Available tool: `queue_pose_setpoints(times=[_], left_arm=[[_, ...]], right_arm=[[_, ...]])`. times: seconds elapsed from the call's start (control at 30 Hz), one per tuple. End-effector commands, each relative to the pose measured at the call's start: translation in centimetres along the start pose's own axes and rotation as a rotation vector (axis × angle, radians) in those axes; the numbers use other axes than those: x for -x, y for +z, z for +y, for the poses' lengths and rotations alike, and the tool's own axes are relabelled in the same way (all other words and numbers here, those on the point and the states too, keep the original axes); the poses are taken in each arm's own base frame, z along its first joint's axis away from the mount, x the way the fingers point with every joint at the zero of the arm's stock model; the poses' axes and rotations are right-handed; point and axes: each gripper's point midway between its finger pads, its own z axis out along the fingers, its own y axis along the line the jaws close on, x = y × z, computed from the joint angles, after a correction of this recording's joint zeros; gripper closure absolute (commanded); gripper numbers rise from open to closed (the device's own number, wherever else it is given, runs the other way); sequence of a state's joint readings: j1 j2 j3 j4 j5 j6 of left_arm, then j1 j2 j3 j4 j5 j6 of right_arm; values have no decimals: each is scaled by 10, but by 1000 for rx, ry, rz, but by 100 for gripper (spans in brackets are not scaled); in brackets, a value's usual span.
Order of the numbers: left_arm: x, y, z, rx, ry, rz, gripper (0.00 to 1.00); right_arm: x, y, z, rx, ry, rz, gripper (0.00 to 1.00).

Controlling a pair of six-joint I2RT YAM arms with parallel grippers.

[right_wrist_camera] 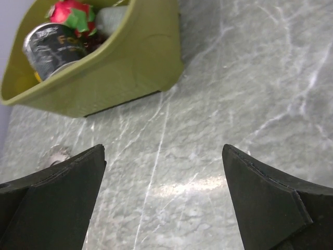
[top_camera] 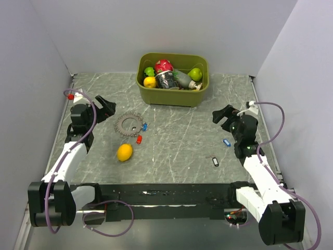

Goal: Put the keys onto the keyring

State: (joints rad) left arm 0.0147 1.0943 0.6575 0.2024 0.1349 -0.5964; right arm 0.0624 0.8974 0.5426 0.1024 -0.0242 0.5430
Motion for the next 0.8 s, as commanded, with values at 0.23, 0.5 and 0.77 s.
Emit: queue_pose_setpoints(times=[0.23, 0.5, 0.77], left_arm=[[-21, 10, -9, -25, -46, 143, 4], [-87, 50, -15, 92, 91, 393, 11], [-130, 83, -18, 144, 157, 486, 24]], right_arm=[[-9, -10, 24, 153, -16, 33, 0], [-29, -12, 20, 142, -43, 145, 0], [-46, -19, 11, 131, -49, 190, 0]])
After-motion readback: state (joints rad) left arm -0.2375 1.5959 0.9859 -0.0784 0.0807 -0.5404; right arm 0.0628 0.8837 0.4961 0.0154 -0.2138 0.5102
